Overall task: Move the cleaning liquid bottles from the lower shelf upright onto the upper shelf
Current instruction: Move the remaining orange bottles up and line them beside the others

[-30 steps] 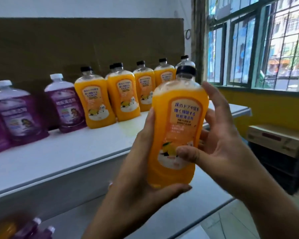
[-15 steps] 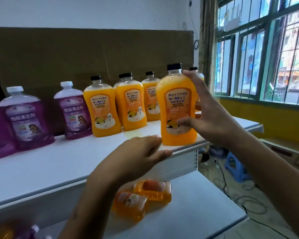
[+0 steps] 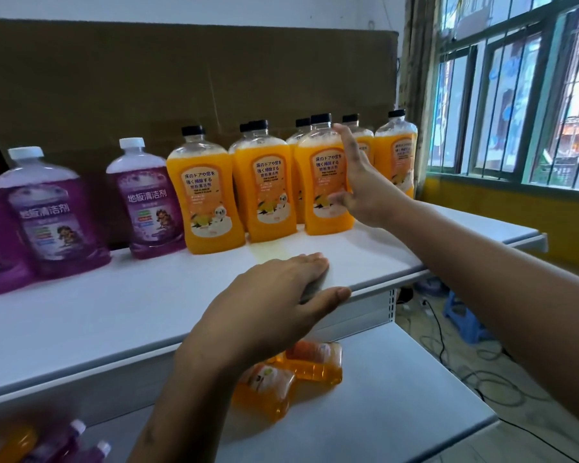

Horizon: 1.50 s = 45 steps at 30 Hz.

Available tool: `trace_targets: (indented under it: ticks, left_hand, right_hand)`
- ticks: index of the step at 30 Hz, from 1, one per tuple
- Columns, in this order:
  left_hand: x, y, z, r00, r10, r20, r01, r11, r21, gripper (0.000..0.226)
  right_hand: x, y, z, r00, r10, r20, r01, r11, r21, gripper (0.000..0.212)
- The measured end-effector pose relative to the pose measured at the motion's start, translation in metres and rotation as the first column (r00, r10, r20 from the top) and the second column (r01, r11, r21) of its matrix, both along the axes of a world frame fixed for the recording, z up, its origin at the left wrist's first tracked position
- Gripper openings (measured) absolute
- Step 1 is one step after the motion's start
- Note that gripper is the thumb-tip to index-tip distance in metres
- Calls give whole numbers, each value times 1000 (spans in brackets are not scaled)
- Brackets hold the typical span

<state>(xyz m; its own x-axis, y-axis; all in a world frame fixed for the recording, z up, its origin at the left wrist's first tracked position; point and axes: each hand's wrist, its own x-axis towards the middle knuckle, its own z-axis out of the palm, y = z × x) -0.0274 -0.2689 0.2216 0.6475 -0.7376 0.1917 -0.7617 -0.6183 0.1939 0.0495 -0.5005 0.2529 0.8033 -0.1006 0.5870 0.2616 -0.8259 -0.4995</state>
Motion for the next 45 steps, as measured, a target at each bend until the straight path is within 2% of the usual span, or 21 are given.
trace_targets:
  ticks: [4,9,12,14,15,17,18,20,22,23,25,28,30,33,36,38,41,43,45]
  left_hand:
    - [5,1,-2,1000,-2,20,2,999,-34,69]
    - [2,1,-1,1000,1,0,-1,996,-85,58]
    - [-6,7,-3,999,-22,25,28,956,-292,45]
    - [-18,15,-14,989,-29,148,104,842,-529,36]
    - [-26,20,-24,977,-39,211,170,743,-647,31]
    - [-43,29,-54,963,-99,251,265,528,-807,27]
    - [-51,32,-72,962,-127,242,273,452,-849,27]
    - [-62,35,-110,978,-123,167,202,393,-897,27]
    - [-67,38,-148,992,-118,-49,-3,367,-930,26]
    - [-68,39,-165,966,-142,-216,-152,363,-919,26]
    - [-64,42,-196,863,-149,-483,-383,428,-818,28]
    - [-55,52,-237,779,-50,-625,-524,495,-693,24]
    - [-48,59,-256,749,44,-661,-581,523,-624,28]
    - [-32,65,-276,682,156,-715,-642,597,-482,26]
    - [-9,67,-290,667,257,-700,-624,705,-337,55]
    - [11,65,-295,677,318,-664,-630,716,-300,71]
    - [42,54,-298,699,308,-645,-629,695,-349,86]
    - [59,44,-299,709,321,-628,-641,664,-384,98]
    - [69,30,-304,696,418,-584,-678,649,-345,108]
  right_hand:
    - [9,1,-1,1000,0,8,0,1000,8,113]
    - [2,4,3,998,-67,-19,66,997,-33,115]
    - [-25,8,3,988,-61,-142,58,998,-29,117]
    - [-55,9,-10,979,-72,-191,66,997,-37,109]
    - [-72,9,-19,987,-76,-143,70,997,-43,99]
    - [-113,14,-43,995,-20,98,13,997,70,69]
    - [-134,20,-57,972,2,237,-47,982,182,54]
    - [-173,34,-95,917,-29,397,-130,921,367,37]
    - [-199,50,-150,930,-76,358,-122,858,499,30]
    - [-208,58,-181,952,-85,294,-100,821,562,29]
    - [-214,74,-240,986,-66,151,-56,728,683,34]
    - [-207,91,-303,993,22,-116,67,707,704,46]
    - [-197,97,-319,973,76,-218,106,692,714,41]
    - [-169,102,-321,946,156,-283,102,687,719,32]
    - [-120,112,-309,924,217,-316,72,712,699,35]
    - [-80,120,-302,914,233,-333,14,801,598,44]
    - [-15,135,-288,872,247,-423,-65,914,400,52]
    - [22,147,-282,831,212,-514,-84,962,261,53]
    - [50,155,-283,780,180,-599,-97,981,169,54]
